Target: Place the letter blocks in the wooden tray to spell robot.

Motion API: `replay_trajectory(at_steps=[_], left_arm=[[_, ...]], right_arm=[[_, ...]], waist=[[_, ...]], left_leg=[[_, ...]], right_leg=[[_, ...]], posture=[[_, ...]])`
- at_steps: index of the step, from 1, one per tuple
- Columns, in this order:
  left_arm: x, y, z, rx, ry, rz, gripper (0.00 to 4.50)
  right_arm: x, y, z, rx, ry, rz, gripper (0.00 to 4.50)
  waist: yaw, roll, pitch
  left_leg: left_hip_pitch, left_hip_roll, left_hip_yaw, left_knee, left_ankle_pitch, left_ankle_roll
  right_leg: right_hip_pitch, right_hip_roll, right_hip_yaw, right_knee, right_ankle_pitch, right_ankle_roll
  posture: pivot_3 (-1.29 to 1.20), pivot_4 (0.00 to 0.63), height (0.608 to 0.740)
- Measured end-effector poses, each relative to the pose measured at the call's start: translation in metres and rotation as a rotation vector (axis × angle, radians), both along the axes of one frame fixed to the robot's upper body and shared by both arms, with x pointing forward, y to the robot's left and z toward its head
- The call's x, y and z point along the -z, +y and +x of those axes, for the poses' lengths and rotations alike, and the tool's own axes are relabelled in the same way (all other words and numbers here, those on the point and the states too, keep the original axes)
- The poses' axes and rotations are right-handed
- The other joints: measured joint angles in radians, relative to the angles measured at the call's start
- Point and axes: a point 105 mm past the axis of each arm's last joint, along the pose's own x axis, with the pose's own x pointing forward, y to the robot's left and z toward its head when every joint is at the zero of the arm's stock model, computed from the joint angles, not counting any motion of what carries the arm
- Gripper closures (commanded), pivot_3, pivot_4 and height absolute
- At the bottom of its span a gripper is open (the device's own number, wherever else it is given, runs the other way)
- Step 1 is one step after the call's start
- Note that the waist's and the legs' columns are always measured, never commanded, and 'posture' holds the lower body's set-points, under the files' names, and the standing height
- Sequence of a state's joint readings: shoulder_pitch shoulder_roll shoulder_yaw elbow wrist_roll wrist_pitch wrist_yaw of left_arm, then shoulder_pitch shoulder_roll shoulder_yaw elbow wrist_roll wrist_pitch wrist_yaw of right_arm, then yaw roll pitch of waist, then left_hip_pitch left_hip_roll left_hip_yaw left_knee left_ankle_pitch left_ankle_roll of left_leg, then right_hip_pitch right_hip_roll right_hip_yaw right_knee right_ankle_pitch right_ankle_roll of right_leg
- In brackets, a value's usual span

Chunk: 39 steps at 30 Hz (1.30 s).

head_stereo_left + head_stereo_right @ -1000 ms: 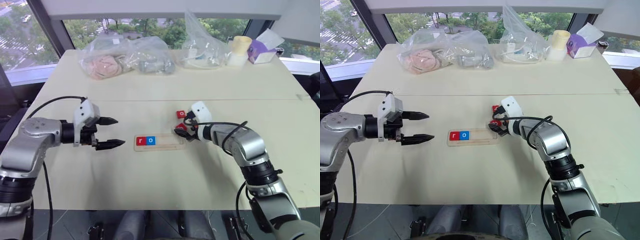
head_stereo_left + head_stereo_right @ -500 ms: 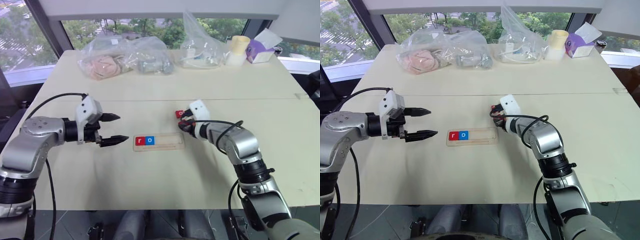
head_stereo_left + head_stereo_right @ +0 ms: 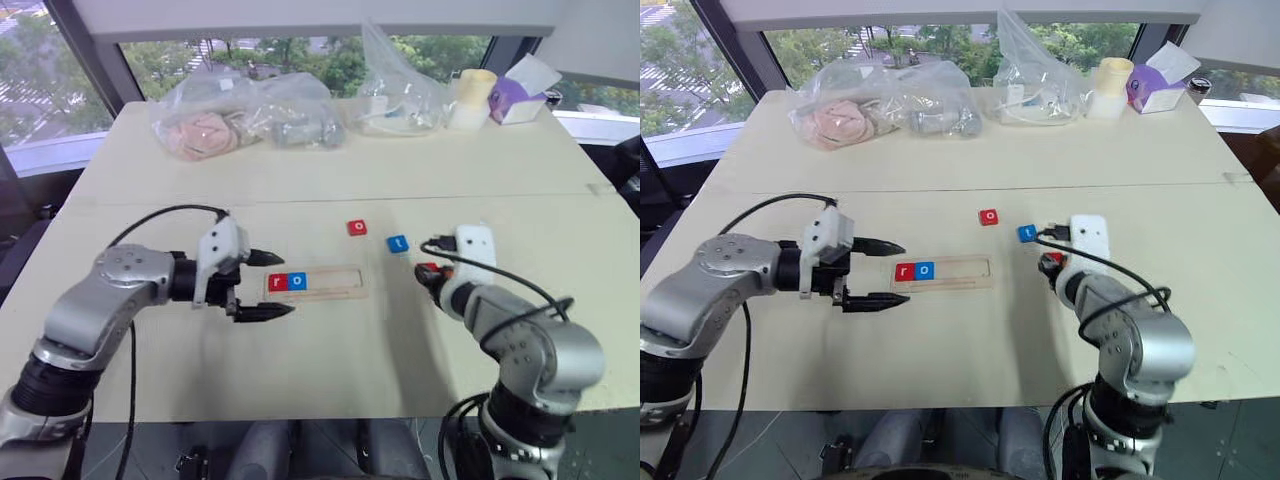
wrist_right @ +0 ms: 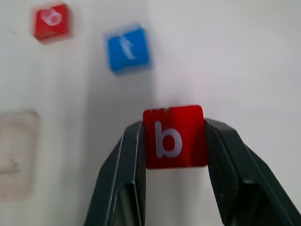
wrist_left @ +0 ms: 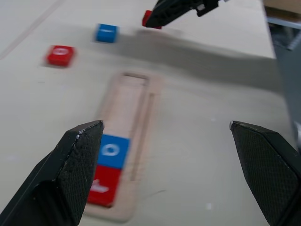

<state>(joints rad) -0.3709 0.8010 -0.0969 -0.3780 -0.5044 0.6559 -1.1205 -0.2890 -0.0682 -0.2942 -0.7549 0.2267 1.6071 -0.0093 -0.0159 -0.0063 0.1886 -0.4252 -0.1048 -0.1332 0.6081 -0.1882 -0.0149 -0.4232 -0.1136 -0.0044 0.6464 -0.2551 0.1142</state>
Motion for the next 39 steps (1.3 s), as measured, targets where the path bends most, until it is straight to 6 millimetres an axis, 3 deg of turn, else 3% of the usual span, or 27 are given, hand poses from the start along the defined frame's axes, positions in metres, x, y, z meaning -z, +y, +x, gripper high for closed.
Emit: replay_trajectory(at_steps=[5, 11, 12, 17, 19, 22, 29, 31, 35, 39], left_arm=[[0.003, -0.012, 0.0, 0.062, 0.0, 0.002, 0.0], [0.007, -0.013, 0.002, 0.068, 0.02, -0.002, 0.0], [0.007, -0.013, 0.003, 0.068, 0.021, -0.002, 0.0], [0.007, -0.011, 0.003, 0.067, 0.025, 0.002, 0.0], [0.006, -0.008, 0.002, 0.069, 0.03, 0.005, 0.0], [0.006, -0.002, 0.0, 0.07, 0.035, 0.019, 0.0], [0.008, 0.004, -0.004, 0.087, 0.042, 0.045, 0.0], [0.007, 0.005, -0.004, 0.083, 0.039, 0.047, 0.0], [0.007, 0.007, -0.004, 0.074, 0.038, 0.05, 0.0], [0.007, 0.009, -0.003, 0.061, 0.037, 0.054, 0.0]], right_arm=[[0.011, 0.015, -0.008, 0.035, 0.03, 0.075, 3.34], [0.01, 0.022, -0.007, 0.035, 0.027, 0.085, 0.23], [0.01, 0.023, -0.007, 0.034, 0.025, 0.084, 0.04], [0.005, 0.016, -0.006, -0.002, 0.008, 0.019, 0.04], [-0.006, 0.005, -0.004, -0.071, -0.029, -0.069, 0.04], [-0.022, -0.007, 0.0, -0.16, -0.099, -0.04, 0.04], [-0.024, -0.024, -0.015, -0.697, -0.165, -0.083, 0.04], [-0.018, -0.031, -0.017, -0.787, -0.165, -0.121, 0.04], [0.013, -0.04, -0.018, -0.971, -0.123, -0.2, 0.04], [0.019, -0.041, -0.005, -1.046, -0.169, -0.235, 0.04]], waist=[[-0.002, 0.0, 0.0], [0.002, 0.0, 0.0], [0.002, 0.0, 0.0], [0.002, 0.001, 0.0], [0.002, 0.001, 0.0], [0.002, 0.0, 0.0], [0.003, 0.0, 0.001], [0.001, -0.001, 0.001], [0.001, -0.001, 0.001], [0.002, -0.001, 0.001]], left_leg=[[0.0, 0.003, 0.0, 0.001, 0.001, -0.001], [0.0, 0.003, 0.0, 0.002, 0.001, -0.001], [0.0, 0.003, 0.0, 0.002, 0.001, -0.001], [0.0, 0.003, 0.0, 0.002, 0.001, -0.001], [-0.001, 0.003, 0.0, 0.002, 0.001, -0.001], [0.0, 0.004, 0.0, 0.002, 0.001, -0.001], [0.0, 0.005, 0.003, 0.003, 0.0, 0.0], [0.0, 0.007, 0.003, 0.003, 0.0, -0.001], [0.0, 0.009, 0.004, 0.003, 0.0, -0.001], [0.0, 0.01, 0.003, 0.003, 0.0, -0.001]], right_leg=[[-0.001, 0.002, 0.0, 0.001, 0.002, -0.005], [0.0, 0.005, 0.0, 0.0, 0.002, -0.005], [0.0, 0.005, 0.0, 0.0, 0.002, -0.005], [-0.001, 0.005, 0.001, -0.001, 0.002, -0.005], [0.0, 0.004, 0.0, -0.001, 0.002, -0.005], [0.0, 0.005, 0.0, -0.001, 0.002, -0.004], [0.004, 0.005, 0.0, -0.006, 0.001, -0.003], [0.005, 0.005, 0.0, -0.008, 0.002, -0.004], [0.006, 0.007, 0.0, -0.009, 0.003, -0.006], [0.005, 0.009, 0.0, -0.01, 0.003, -0.006]], posture=[[0.0, 0.15, 0.74], [0.0, 0.15, 0.74], [0.0, 0.15, 0.74], [0.0, 0.15, 0.74], [0.0, 0.15, 0.74], [0.0, 0.15, 0.74], [0.0, 0.15, 0.74], [0.0, 0.15, 0.74], [0.0, 0.15, 0.74], [0.0, 0.15, 0.74]])
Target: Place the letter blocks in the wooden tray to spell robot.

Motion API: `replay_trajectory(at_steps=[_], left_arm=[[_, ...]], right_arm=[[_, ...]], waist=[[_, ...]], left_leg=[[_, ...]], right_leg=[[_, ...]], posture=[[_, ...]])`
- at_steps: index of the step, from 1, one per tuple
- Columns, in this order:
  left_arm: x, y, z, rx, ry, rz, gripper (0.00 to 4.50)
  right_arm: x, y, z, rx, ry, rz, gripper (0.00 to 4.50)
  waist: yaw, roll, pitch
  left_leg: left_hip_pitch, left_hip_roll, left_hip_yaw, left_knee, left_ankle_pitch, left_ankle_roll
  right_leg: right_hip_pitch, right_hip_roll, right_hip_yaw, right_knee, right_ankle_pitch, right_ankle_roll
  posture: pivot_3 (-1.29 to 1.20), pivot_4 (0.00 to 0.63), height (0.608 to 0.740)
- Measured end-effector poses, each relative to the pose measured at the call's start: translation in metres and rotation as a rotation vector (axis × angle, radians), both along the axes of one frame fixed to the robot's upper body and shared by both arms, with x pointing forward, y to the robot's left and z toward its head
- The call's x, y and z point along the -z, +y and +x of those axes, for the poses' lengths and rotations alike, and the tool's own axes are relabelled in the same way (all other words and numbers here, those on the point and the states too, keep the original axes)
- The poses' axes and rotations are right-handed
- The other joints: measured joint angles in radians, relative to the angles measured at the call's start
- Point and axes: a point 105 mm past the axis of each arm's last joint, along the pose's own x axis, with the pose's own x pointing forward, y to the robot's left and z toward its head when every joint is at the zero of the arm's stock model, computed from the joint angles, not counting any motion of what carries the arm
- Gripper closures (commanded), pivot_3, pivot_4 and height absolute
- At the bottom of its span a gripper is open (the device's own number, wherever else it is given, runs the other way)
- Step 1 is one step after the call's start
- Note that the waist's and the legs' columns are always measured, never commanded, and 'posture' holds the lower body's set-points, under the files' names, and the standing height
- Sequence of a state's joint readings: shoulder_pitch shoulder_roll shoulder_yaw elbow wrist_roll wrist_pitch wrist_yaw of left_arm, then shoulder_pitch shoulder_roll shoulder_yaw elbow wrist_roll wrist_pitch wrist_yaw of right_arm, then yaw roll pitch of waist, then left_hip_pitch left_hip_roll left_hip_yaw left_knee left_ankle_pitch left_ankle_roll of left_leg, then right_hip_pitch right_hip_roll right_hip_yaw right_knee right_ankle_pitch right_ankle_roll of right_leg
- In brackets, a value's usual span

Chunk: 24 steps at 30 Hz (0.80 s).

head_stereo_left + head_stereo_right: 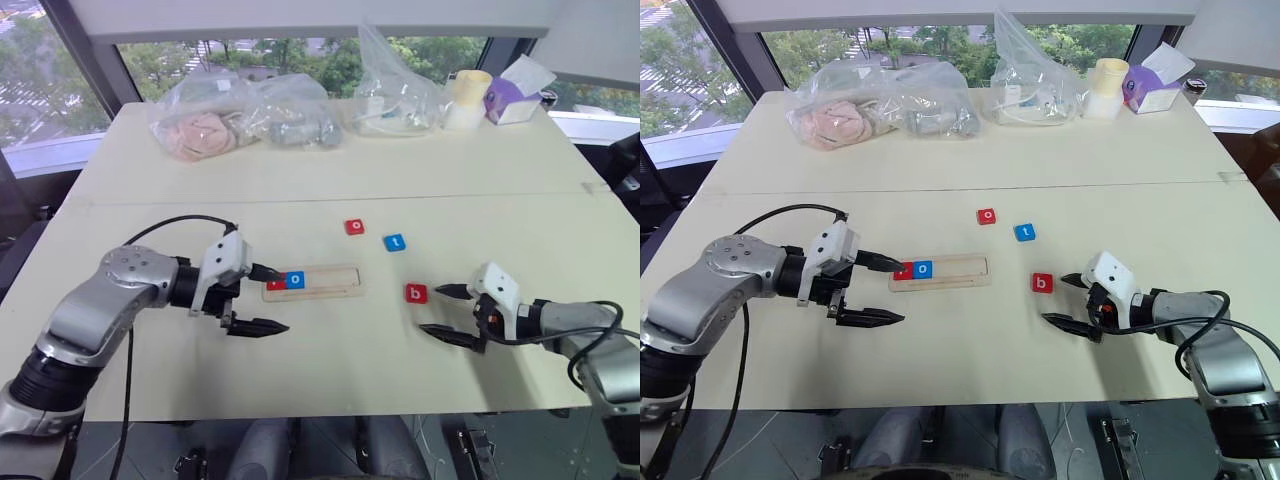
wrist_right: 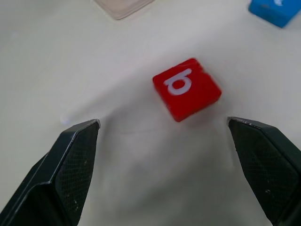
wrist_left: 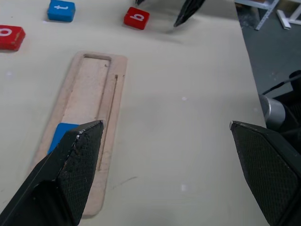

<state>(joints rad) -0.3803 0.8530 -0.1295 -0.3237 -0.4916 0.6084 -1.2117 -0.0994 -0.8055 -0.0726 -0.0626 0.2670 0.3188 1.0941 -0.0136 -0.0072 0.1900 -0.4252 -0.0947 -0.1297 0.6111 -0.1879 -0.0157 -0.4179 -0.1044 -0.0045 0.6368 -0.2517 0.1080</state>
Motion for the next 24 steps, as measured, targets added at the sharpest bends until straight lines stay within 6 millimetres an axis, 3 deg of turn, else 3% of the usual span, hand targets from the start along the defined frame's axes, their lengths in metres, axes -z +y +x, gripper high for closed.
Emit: replay_trajectory(at_steps=[7, 10, 15, 20, 24], left_arm=[[0.003, 0.003, 0.003, -0.051, 0.008, 0.0, 0.0], [-0.001, 0.006, 0.004, -0.073, 0.002, -0.009, 0.0], [0.002, 0.006, 0.0, -0.079, 0.012, -0.008, 0.0], [0.002, 0.016, 0.0, -0.113, 0.01, 0.013, 0.0], [0.008, 0.039, 0.008, -0.19, -0.003, 0.075, 0.0]], right_arm=[[0.003, 0.0, 0.021, -0.069, -0.051, -0.021, 0.04], [0.005, 0.001, 0.021, -0.102, -0.047, -0.02, 0.87], [0.005, 0.006, 0.019, -0.158, -0.044, -0.022, 3.4], [0.001, 0.011, 0.022, -0.161, -0.041, -0.031, 3.41], [-0.016, 0.032, 0.037, -0.187, -0.092, -0.064, 3.41]], waist=[[0.002, 0.0, 0.0], [0.002, 0.0, 0.0], [0.002, 0.0, 0.0], [0.0, 0.0, 0.0], [-0.004, 0.001, 0.0]], left_leg=[[0.0, 0.001, 0.0, 0.0, 0.0, 0.0], [0.0, 0.001, 0.0, 0.0, 0.0, 0.0], [0.0, 0.001, 0.0, 0.0, 0.0, 0.0], [0.0, 0.002, 0.0, 0.0, 0.0, 0.0], [0.0, 0.003, 0.001, -0.001, 0.0, -0.001]], right_leg=[[0.0, 0.001, 0.0, -0.001, 0.001, -0.001], [0.0, 0.001, 0.0, -0.001, 0.001, -0.001], [0.0, 0.002, 0.001, -0.001, 0.001, -0.002], [-0.001, 0.002, 0.001, -0.001, 0.002, -0.002], [-0.002, 0.002, 0.002, -0.001, 0.002, -0.003]], posture=[[0.0, 0.15, 0.74], [0.0, 0.15, 0.74], [0.0, 0.15, 0.74], [0.0, 0.15, 0.74], [0.0, 0.15, 0.74]])
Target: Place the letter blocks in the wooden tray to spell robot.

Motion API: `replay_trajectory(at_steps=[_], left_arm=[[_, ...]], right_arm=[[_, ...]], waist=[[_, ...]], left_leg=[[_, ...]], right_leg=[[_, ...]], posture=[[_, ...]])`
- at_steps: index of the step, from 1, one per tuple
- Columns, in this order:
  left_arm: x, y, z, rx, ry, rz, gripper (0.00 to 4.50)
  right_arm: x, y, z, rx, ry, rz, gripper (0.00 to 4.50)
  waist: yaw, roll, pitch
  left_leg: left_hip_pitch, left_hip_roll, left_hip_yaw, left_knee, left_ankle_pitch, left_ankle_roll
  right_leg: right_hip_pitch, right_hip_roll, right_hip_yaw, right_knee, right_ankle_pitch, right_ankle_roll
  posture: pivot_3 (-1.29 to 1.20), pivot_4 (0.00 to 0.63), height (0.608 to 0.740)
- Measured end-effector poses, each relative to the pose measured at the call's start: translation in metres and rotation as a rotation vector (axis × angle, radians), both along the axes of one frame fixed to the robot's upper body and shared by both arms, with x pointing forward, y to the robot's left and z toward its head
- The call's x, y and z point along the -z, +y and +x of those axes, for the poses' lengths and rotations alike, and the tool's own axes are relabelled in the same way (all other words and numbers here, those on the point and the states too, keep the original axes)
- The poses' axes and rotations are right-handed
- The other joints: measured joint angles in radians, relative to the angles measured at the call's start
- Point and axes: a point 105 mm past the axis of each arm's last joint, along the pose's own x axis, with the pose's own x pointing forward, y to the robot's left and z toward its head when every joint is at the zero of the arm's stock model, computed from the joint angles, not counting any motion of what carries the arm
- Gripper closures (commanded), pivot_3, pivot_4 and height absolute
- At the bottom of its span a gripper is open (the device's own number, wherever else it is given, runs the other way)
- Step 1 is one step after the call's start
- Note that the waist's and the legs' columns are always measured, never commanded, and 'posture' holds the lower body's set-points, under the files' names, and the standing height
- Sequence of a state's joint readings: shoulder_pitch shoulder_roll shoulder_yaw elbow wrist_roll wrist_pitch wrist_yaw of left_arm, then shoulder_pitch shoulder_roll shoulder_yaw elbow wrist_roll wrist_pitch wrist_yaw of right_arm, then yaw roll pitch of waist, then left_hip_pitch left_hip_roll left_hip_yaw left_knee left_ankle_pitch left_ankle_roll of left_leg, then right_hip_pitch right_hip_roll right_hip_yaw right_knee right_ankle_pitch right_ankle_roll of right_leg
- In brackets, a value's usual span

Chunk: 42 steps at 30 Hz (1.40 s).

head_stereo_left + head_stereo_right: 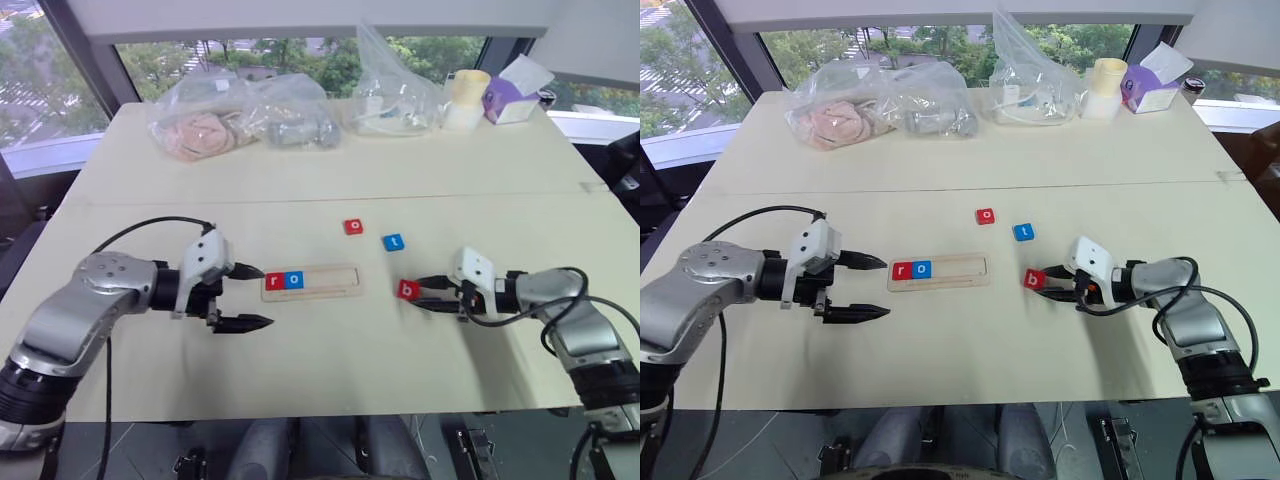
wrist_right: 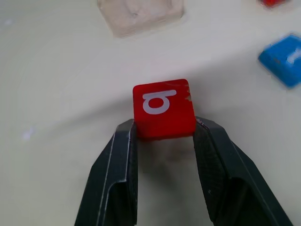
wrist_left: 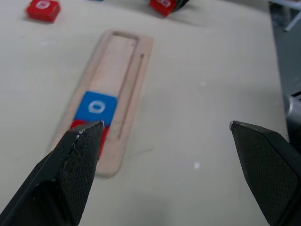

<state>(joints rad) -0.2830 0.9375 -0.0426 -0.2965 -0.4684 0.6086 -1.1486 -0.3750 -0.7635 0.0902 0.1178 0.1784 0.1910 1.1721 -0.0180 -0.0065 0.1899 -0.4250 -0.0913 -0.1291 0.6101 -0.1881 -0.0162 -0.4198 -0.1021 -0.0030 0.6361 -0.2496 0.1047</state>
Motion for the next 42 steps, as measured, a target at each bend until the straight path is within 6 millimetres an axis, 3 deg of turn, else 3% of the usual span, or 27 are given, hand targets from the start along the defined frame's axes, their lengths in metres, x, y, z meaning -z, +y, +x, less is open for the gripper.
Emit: replay_trajectory(at_steps=[3, 5, 8, 13, 18, 36, 42], left_arm=[[0.009, 0.021, 0.005, -0.079, 0.017, 0.023, 0.0], [0.008, 0.026, 0.006, -0.098, 0.014, 0.025, 0.0], [0.007, 0.035, 0.006, -0.13, 0.011, 0.034, 0.0], [0.008, 0.032, 0.004, -0.134, 0.005, 0.027, 0.0], [0.006, 0.024, -0.001, -0.128, -0.001, 0.004, 0.0], [0.012, 0.015, -0.007, -0.17, 0.016, -0.039, 0.0], [0.012, 0.015, -0.006, -0.178, 0.01, -0.046, 0.0]], right_arm=[[-0.023, 0.039, 0.019, -0.031, -0.057, 0.036, 3.41], [-0.034, 0.064, 0.021, -0.093, -0.058, 0.031, 3.41], [-0.033, 0.085, 0.016, -0.191, -0.027, -0.005, 3.41], [-0.021, 0.121, 0.017, -0.302, 0.002, -0.036, 3.41], [-0.01, 0.127, 0.021, -0.316, 0.031, -0.069, 3.41], [-0.006, 0.142, 0.03, -0.341, 0.024, -0.073, 3.41], [-0.003, 0.144, 0.03, -0.346, 0.038, -0.065, 0.35]], waist=[[-0.002, 0.0, 0.0], [0.006, 0.0, 0.0], [0.018, 0.0, 0.0], [0.01, 0.0, 0.0], [0.002, 0.0, 0.0], [0.0, 0.0, 0.0], [0.0, 0.0, 0.0]], left_leg=[[-0.001, 0.002, 0.0, 0.0, 0.0, 0.0], [-0.001, 0.002, -0.001, -0.001, 0.0, 0.0], [-0.002, 0.001, -0.001, -0.001, 0.0, -0.002], [-0.002, 0.001, 0.0, -0.001, 0.0, -0.002], [-0.001, 0.001, 0.0, -0.002, 0.0, -0.002], [-0.001, 0.002, 0.0, -0.002, 0.001, -0.004], [-0.001, 0.002, 0.0, -0.002, 0.001, -0.004]], right_leg=[[-0.003, 0.002, 0.0, 0.0, 0.001, -0.002], [-0.003, 0.003, 0.0, 0.0, 0.001, -0.002], [-0.002, 0.004, 0.0, -0.003, 0.001, -0.001], [-0.001, 0.003, 0.0, -0.003, 0.002, 0.001], [-0.002, 0.004, 0.0, -0.002, 0.004, 0.003], [-0.004, 0.005, 0.0, 0.0, 0.005, 0.002], [-0.004, 0.005, 0.0, 0.0, 0.005, 0.002]], posture=[[0.0, 0.15, 0.74], [0.0, 0.15, 0.74], [0.0, 0.15, 0.74], [0.0, 0.15, 0.74], [0.0, 0.15, 0.74], [0.0, 0.15, 0.74], [0.0, 0.15, 0.74]])
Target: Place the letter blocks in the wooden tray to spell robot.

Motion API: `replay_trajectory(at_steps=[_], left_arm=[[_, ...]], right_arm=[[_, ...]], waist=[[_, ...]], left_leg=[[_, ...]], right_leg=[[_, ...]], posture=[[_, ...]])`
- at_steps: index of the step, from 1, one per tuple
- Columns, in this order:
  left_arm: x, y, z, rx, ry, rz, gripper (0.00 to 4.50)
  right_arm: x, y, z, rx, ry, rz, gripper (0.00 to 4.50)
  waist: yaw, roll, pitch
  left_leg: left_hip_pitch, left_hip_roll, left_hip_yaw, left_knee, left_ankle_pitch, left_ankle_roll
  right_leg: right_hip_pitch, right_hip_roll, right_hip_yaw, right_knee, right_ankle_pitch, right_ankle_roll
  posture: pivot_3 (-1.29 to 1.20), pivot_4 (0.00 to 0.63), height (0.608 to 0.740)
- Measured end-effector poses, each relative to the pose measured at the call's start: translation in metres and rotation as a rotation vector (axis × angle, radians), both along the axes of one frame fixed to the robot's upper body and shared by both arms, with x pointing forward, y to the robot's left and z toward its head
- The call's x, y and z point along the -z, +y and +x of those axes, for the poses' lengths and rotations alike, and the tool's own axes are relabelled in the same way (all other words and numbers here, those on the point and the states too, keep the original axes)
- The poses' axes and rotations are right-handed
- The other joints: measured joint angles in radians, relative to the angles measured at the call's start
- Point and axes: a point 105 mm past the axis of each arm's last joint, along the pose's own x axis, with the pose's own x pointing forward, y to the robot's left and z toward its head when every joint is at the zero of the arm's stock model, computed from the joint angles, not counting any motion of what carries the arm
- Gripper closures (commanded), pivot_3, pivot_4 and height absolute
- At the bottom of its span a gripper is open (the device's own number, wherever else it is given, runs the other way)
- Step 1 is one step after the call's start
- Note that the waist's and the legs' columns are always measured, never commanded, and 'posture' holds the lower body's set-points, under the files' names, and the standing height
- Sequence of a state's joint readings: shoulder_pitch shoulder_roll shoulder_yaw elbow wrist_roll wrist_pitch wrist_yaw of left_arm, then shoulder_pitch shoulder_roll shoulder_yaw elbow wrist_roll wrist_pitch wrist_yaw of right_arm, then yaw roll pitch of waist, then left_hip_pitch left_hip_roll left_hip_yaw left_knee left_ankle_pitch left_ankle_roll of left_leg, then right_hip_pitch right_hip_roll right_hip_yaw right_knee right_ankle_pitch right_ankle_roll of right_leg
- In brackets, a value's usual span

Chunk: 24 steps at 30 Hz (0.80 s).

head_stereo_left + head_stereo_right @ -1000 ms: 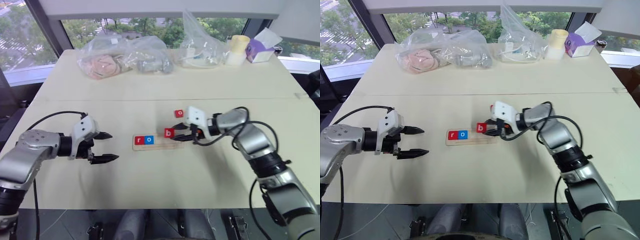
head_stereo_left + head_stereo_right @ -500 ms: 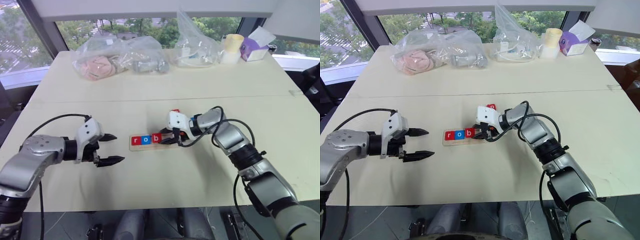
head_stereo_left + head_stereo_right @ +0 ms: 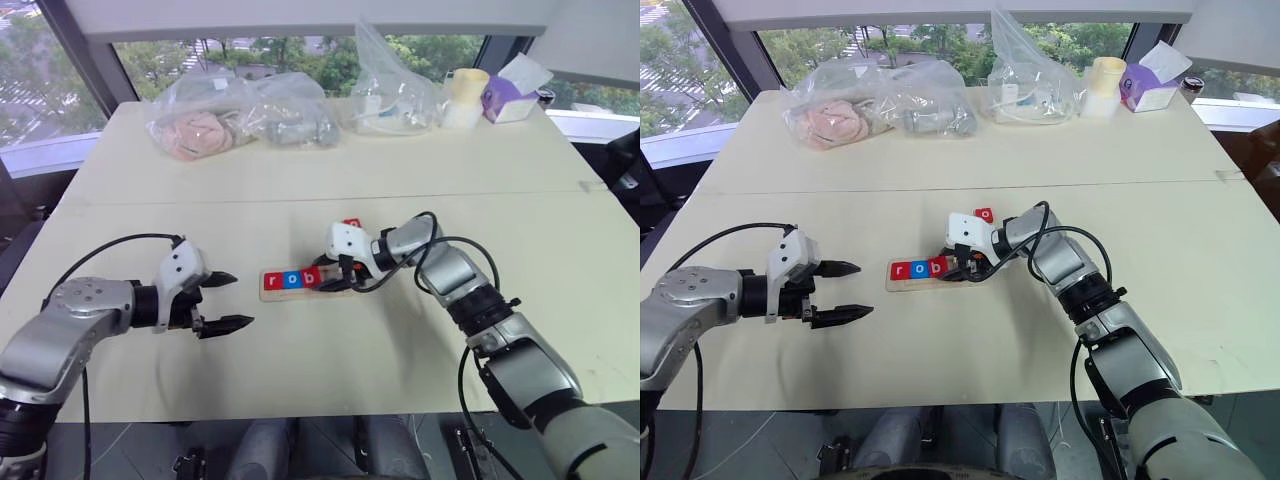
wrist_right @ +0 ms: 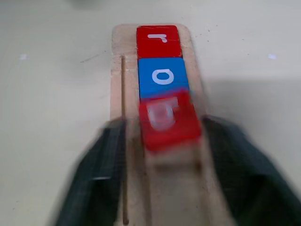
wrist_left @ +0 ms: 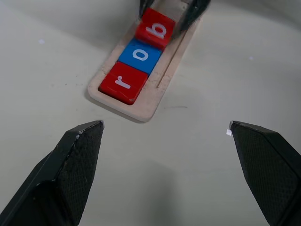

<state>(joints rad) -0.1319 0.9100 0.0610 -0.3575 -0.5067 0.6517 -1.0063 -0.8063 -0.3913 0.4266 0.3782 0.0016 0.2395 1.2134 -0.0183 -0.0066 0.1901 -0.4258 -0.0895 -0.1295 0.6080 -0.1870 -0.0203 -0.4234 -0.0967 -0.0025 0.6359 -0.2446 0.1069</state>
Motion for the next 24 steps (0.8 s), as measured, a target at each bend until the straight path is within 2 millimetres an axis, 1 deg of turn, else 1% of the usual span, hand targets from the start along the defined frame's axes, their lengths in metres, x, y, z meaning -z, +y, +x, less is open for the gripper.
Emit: replay_trajectory(at_steps=[2, 6, 10, 13, 14, 16, 18, 20, 21, 22, 24], left_arm=[[0.0, 0.0, 0.0, -0.004, -0.002, 0.001, 0.0], [0.0, -0.001, 0.001, -0.003, -0.004, -0.006, 0.0], [0.0, -0.001, 0.001, -0.004, -0.006, -0.008, 0.0], [0.0, -0.005, 0.001, -0.001, -0.006, -0.03, 0.0], [-0.002, -0.007, 0.001, 0.003, -0.013, -0.044, 0.0], [-0.008, -0.013, 0.003, 0.012, -0.026, -0.076, 0.0], [-0.014, -0.018, 0.005, 0.019, -0.038, -0.106, 0.0], [-0.02, -0.02, 0.007, 0.017, -0.048, -0.122, 0.0], [-0.023, -0.019, 0.008, 0.014, -0.057, -0.129, 0.0], [-0.025, -0.018, 0.008, 0.009, -0.064, -0.135, 0.0], [-0.027, -0.016, 0.01, 0.001, -0.07, -0.134, 0.0]], right_arm=[[-0.001, 0.001, 0.001, 0.007, -0.007, 0.006, 0.35], [-0.011, 0.004, 0.007, 0.025, -0.051, 0.03, 0.35], [-0.028, -0.005, 0.018, 0.111, -0.087, 0.094, 0.35], [-0.05, -0.02, 0.028, 0.235, -0.121, 0.181, 0.35], [-0.056, -0.027, 0.032, 0.301, -0.122, 0.22, 0.35], [-0.059, -0.041, 0.04, 0.445, -0.102, 0.283, 0.35], [-0.057, -0.055, 0.045, 0.614, -0.052, 0.344, 0.35], [-0.052, -0.067, 0.044, 0.741, -0.003, 0.367, 0.35], [-0.049, -0.071, 0.04, 0.781, 0.025, 0.374, 0.35], [-0.048, -0.072, 0.036, 0.79, 0.042, 0.377, 0.35], [-0.045, -0.067, 0.019, 0.764, 0.063, 0.377, 0.35]], waist=[[0.0, 0.0, 0.0], [0.0, 0.0, 0.0], [0.003, 0.0, 0.0], [0.005, 0.0, 0.0], [0.006, 0.0, 0.0], [0.006, 0.0, 0.0], [0.005, 0.0, 0.0], [0.004, 0.0, 0.0], [0.004, 0.0, 0.0], [0.002, 0.0, 0.0], [0.002, 0.0, 0.0]], left_leg=[[0.0, 0.0, 0.0, 0.0, 0.0, 0.0], [0.0, 0.0, 0.0, 0.0, 0.0, -0.001], [0.0, 0.0, 0.0, 0.0, 0.0, -0.001], [0.0, 0.0, 0.0, 0.0, 0.0, -0.001], [0.0, 0.0, 0.0, 0.0, 0.0, -0.001], [0.0, 0.0, 0.0, 0.0, 0.0, -0.001], [0.0, 0.0, 0.0, 0.0, 0.0, -0.001], [0.0, 0.0, 0.0, 0.0, 0.001, -0.001], [0.0, 0.0, 0.001, 0.0, 0.001, -0.001], [0.0, 0.0, 0.001, 0.0, 0.001, -0.001], [0.0, 0.0, 0.001, 0.0, 0.001, -0.001]], right_leg=[[0.0, 0.0, 0.0, 0.0, 0.0, 0.0], [-0.001, 0.0, 0.0, 0.001, 0.0, 0.0], [-0.001, 0.0, 0.0, 0.001, 0.0, 0.0], [0.0, 0.0, 0.0, 0.001, 0.0, 0.0], [0.0, 0.0, 0.0, 0.001, 0.0, 0.0], [-0.001, 0.0, 0.0, 0.002, 0.0, 0.0], [-0.001, 0.0, 0.001, 0.003, 0.0, 0.0], [-0.003, -0.001, 0.002, 0.005, 0.0, 0.0], [-0.003, -0.001, 0.002, 0.007, 0.0, 0.0], [-0.004, -0.001, 0.002, 0.008, 0.0, 0.0], [-0.004, -0.001, 0.002, 0.009, 0.0, 0.0]], posture=[[0.0, 0.15, 0.74], [0.0, 0.15, 0.74], [0.0, 0.15, 0.74], [0.0, 0.15, 0.74], [0.0, 0.15, 0.74], [0.0, 0.15, 0.74], [0.0, 0.15, 0.74], [0.0, 0.15, 0.74], [0.0, 0.15, 0.74], [0.0, 0.15, 0.74], [0.0, 0.15, 0.74]])
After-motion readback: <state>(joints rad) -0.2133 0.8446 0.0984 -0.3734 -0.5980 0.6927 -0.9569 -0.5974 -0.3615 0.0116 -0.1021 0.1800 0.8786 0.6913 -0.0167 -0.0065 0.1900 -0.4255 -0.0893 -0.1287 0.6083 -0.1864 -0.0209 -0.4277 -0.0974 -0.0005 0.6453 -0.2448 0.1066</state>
